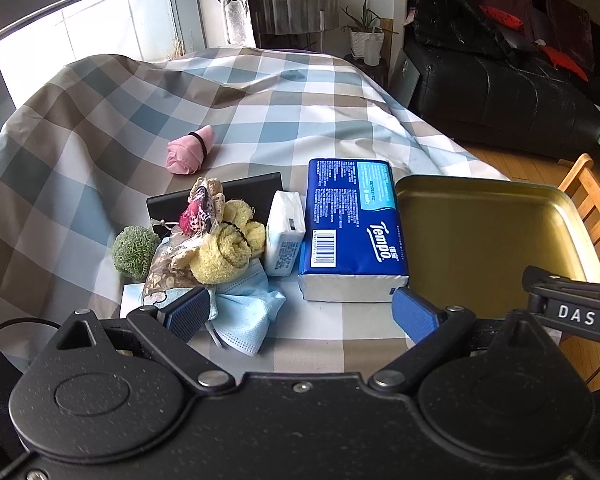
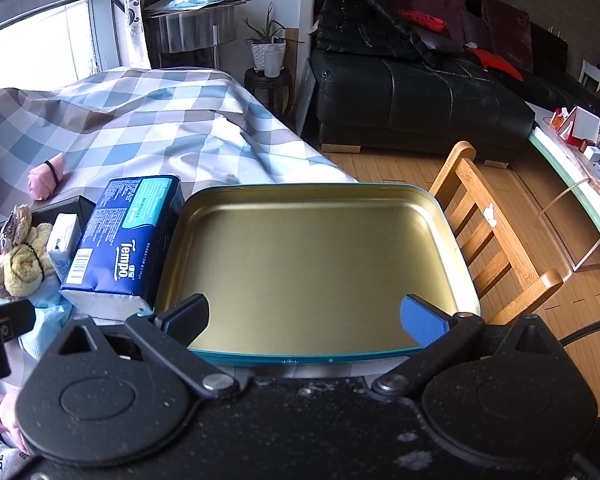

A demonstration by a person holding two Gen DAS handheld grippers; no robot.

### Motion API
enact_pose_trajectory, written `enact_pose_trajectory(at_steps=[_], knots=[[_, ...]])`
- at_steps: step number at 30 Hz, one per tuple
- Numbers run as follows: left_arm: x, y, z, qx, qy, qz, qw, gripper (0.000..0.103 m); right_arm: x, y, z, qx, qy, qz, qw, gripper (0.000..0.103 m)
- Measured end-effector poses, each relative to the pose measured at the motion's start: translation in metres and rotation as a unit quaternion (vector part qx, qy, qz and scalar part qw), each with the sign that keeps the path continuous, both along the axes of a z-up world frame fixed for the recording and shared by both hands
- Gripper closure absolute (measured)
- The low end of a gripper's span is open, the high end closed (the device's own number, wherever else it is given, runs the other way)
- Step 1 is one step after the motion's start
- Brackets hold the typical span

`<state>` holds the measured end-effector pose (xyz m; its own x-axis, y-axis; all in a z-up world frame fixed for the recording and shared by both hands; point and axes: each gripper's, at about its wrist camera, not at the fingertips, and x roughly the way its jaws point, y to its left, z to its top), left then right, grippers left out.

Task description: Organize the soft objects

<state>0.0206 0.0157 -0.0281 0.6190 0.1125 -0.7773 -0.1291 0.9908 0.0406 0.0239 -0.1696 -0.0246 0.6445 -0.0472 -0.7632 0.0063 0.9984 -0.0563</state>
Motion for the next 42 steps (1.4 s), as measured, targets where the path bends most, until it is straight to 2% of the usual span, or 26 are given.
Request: enact_pose_trajectory(at_steps=[42], knots=[[0.004,0.006,-0.012,-0.006,0.019,-0.005,0.9998,0.008,0.000,0.009,-0.010,-0.019,0.012,0.015,1.000,0.000]])
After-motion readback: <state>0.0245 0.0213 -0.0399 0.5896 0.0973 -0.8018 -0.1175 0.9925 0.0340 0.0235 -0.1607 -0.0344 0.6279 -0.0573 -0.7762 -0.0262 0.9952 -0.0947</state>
